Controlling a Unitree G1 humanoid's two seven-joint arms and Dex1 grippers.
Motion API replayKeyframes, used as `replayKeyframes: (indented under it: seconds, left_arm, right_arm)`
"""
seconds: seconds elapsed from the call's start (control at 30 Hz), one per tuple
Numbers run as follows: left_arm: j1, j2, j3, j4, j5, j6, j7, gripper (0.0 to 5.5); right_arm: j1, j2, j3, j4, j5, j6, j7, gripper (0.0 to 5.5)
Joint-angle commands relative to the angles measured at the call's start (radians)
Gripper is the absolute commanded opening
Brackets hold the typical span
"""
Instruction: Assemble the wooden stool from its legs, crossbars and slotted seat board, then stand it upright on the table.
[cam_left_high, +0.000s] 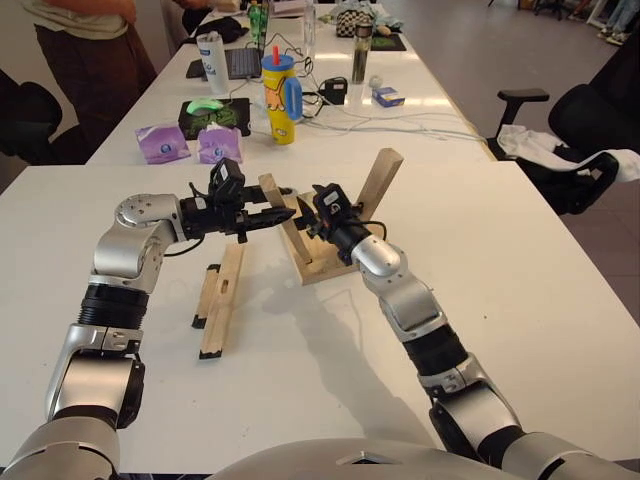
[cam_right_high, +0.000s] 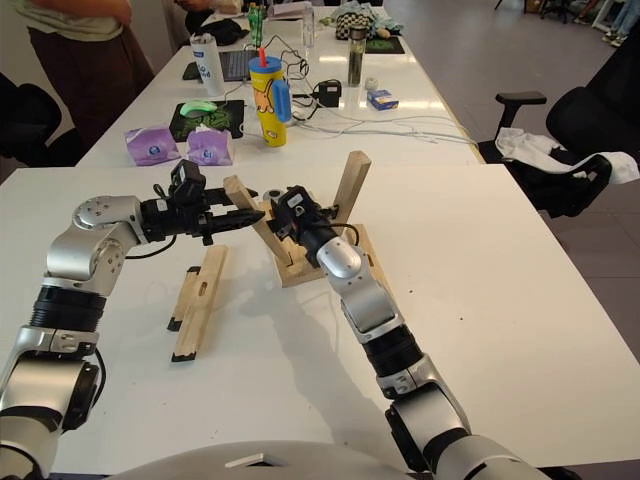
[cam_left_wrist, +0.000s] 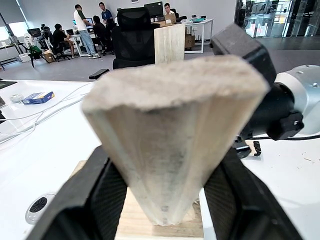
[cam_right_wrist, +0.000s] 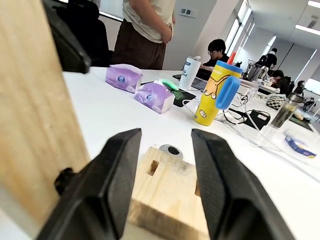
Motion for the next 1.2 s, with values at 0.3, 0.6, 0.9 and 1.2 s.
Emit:
replayKeyframes:
  seconds: [0.3,0.6,0.9,1.2]
  left_arm:
    - [0.011,0.001,-0.025,0.119,0.020,0.058,-0.081,2.05]
    - [-0.181,-0.008,-0.064,0.364,0.097,-0.012,-0.248,2.05]
    - [-0.173,-0.034,-0.066,0.428,0.133,-0.078,-0.253,2.05]
    - [-0.154,-0.039,-0.007,0.394,0.109,-0.047,-0.215,3.31]
  right_arm:
    - [0.338,-0.066,-0.154,-0.197,0.197,-0.179,0.143,1.83]
    - [0.367,-0.019,-0.107,-0.011,0.163,-0.200,0.165,1.83]
    - [0.278,0.042,-0.126,0.157,0.122,-0.137,0.086,1.83]
    - [0.268,0.013,-0.111,0.265,0.058,-0.031,0.073,1.83]
